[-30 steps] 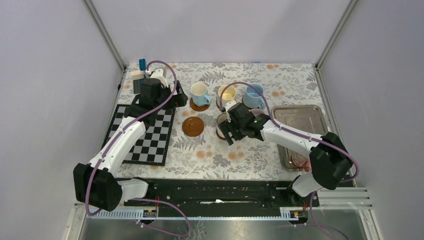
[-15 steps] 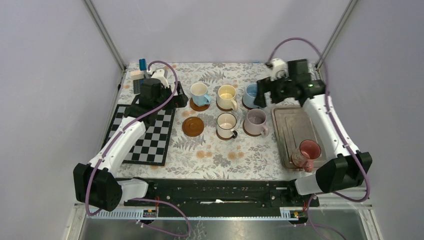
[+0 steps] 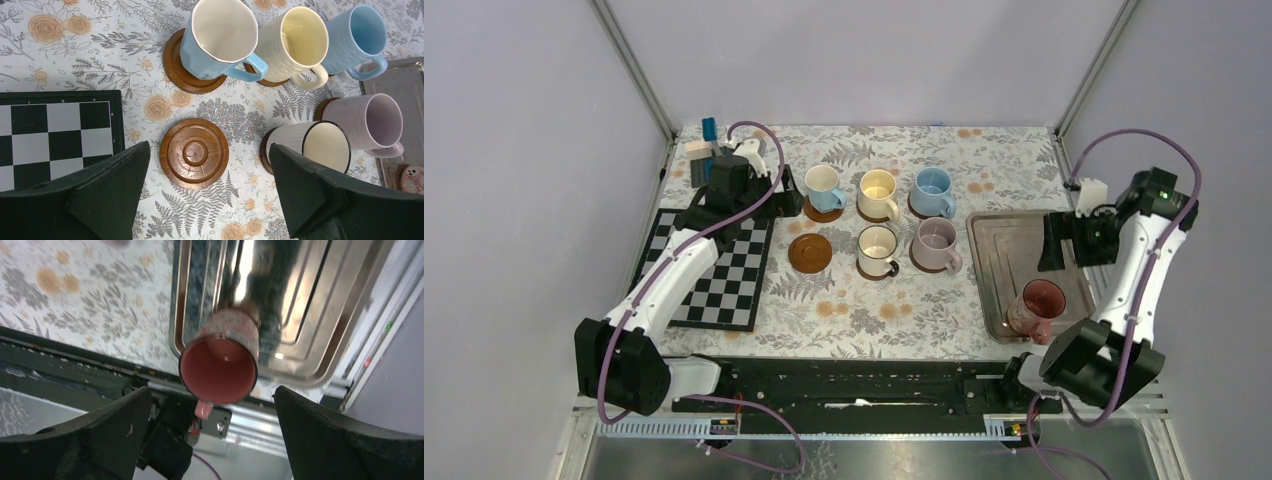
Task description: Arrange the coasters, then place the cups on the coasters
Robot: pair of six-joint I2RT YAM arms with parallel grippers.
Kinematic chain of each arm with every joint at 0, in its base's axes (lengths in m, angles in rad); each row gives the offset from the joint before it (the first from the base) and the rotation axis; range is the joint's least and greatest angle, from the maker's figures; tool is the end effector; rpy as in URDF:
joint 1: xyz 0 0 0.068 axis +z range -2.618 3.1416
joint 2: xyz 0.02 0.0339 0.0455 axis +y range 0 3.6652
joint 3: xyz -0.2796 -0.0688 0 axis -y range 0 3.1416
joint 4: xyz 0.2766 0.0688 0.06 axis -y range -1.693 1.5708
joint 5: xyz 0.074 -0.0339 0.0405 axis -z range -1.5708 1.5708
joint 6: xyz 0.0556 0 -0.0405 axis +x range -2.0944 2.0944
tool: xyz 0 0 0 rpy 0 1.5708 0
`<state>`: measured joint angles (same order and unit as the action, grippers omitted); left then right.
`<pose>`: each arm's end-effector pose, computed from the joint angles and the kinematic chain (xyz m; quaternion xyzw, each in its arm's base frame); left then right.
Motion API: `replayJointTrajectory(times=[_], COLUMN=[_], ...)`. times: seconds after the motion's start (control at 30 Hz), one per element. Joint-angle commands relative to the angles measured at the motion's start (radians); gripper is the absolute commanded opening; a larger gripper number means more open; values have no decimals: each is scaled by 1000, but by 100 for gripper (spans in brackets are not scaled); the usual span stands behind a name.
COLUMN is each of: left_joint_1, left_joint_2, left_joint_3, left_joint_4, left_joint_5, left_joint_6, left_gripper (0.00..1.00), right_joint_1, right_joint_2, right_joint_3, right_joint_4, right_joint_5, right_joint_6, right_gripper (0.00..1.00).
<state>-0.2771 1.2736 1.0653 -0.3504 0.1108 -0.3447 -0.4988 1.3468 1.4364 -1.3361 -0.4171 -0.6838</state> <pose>0.3165 -0.0964 0.3138 -0.0027 0.8737 -0.1942 0.4460 0.2459 -0.1083 0.3523 -0.1225 0.9583 0.0816 0.2450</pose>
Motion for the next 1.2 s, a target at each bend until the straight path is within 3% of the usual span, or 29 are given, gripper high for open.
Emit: replayJointTrajectory(times=[0.0, 0.27, 0.6, 0.87, 1.17], left_joint_1=[6, 6, 6, 6, 7], left_joint_2=[-23, -40, -39, -30, -26], left_joint_3=[34, -7, -11, -2, -2], left_joint_4=[36, 69, 66, 60, 59], left_joint_5=[34, 54, 56, 52, 38], left_joint_6=[-2, -11, -7, -9, -10], left_gripper=[99, 99, 99, 99, 99], right_joint_1=[-61, -61, -60, -60, -54], right_joint_2=[-117, -247, -196, -215, -277], right_joint_3=[-86, -296, -400, -505, -626], right_joint_4=[-146, -147, -132, 41, 288], right_joint_5=[94, 135, 117, 163, 194], right_joint_6=[-165, -204, -191, -119, -11], right_gripper=[100, 100, 100, 100, 91])
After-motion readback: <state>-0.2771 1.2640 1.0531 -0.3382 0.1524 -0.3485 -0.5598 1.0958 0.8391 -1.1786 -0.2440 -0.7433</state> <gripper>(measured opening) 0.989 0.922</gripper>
